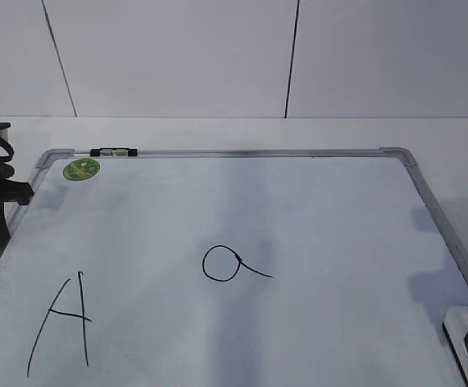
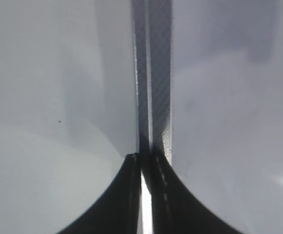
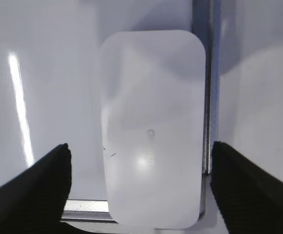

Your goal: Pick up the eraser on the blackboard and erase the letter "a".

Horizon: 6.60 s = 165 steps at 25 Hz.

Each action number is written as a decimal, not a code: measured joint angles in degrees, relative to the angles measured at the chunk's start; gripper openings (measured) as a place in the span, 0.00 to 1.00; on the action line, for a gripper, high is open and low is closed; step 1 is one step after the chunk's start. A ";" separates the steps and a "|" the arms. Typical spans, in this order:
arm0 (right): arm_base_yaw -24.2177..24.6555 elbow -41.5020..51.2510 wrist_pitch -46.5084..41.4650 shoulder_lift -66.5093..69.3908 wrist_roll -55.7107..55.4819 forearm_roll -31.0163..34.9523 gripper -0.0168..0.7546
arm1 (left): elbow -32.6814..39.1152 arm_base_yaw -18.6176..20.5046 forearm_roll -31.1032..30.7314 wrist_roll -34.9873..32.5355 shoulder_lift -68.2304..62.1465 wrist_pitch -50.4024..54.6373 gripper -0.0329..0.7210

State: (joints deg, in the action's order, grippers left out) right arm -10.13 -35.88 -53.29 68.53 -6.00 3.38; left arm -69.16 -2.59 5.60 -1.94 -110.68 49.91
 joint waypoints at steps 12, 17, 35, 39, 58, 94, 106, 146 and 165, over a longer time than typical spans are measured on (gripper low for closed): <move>0.00 2.34 4.21 5.48 -0.10 0.13 0.91 | 0.00 0.00 0.00 0.00 0.00 0.00 0.07; 0.00 2.34 4.42 8.44 -0.10 0.26 0.91 | 0.00 0.00 0.00 0.00 0.00 0.00 0.07; 0.00 2.34 4.55 9.98 -0.10 -0.08 0.73 | 0.00 0.00 0.03 0.00 0.00 0.00 0.07; 0.00 1.99 4.07 10.06 -0.10 -0.08 0.74 | 0.00 0.00 0.03 0.00 0.00 0.00 0.07; 0.00 -8.34 -6.29 10.11 -0.90 -0.07 0.72 | -0.08 0.00 0.12 0.00 -0.08 0.00 0.07; -20.43 -51.17 -11.19 49.54 -1.53 -0.41 0.72 | -0.24 0.00 0.32 0.00 -0.14 0.43 0.07; -25.50 -52.79 -10.68 50.63 -1.74 -0.67 0.72 | -0.46 0.00 0.22 0.00 -0.22 0.95 0.07; -16.98 -65.74 -17.34 58.27 -0.55 -2.42 0.72 | -0.48 0.00 0.12 0.00 -0.35 1.48 0.07; -35.78 -65.74 -16.09 58.40 2.26 -0.98 0.72 | -0.58 0.00 -0.08 0.00 -0.35 2.14 0.07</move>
State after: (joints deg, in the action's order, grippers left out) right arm -45.91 -101.62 -69.38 126.93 -3.74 2.39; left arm -69.74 -2.59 5.52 -1.94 -111.03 52.05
